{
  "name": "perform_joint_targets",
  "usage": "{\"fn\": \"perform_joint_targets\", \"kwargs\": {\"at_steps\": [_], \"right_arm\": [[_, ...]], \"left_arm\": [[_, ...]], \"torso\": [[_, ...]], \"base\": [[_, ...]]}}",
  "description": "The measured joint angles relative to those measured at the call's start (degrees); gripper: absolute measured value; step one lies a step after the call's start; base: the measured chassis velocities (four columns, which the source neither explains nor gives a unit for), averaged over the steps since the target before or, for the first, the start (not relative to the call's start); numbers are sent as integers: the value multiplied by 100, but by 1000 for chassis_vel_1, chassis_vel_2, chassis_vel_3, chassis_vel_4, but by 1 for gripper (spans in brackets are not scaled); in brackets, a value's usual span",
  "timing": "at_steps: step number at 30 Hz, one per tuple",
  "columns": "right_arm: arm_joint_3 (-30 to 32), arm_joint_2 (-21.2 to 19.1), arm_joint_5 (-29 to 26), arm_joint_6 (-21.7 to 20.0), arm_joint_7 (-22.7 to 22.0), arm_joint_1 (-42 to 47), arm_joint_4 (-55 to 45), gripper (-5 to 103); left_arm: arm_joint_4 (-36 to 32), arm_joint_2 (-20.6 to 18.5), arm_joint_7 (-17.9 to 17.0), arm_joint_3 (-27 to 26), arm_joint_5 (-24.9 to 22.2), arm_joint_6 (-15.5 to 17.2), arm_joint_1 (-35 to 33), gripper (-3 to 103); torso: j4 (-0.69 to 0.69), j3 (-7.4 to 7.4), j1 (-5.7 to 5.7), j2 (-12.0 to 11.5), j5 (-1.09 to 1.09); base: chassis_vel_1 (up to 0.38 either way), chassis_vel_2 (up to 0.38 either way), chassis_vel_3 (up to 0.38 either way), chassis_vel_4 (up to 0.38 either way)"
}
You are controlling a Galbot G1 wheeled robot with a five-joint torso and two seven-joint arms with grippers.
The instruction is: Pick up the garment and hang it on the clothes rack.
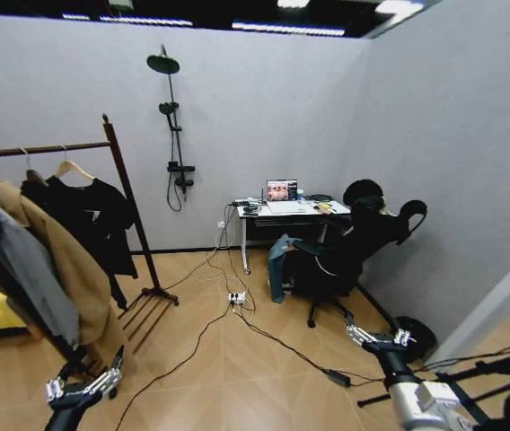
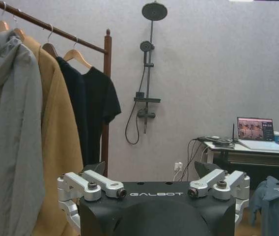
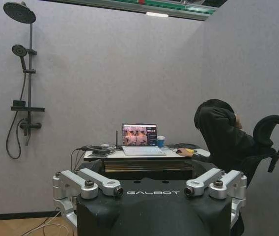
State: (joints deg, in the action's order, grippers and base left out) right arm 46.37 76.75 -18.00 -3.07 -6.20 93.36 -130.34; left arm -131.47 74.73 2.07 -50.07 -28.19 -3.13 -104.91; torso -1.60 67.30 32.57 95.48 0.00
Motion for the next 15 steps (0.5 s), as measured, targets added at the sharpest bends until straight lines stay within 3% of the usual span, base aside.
{"fn": "perform_joint_targets", "kwargs": {"at_steps": [15], "right_arm": [[0,0,0,0,0,1,0,100]], "left_arm": [[0,0,0,0,0,0,1,100]], "torso": [[-1,0,1,0,0]], "base": [[0,0,0,0]]}}
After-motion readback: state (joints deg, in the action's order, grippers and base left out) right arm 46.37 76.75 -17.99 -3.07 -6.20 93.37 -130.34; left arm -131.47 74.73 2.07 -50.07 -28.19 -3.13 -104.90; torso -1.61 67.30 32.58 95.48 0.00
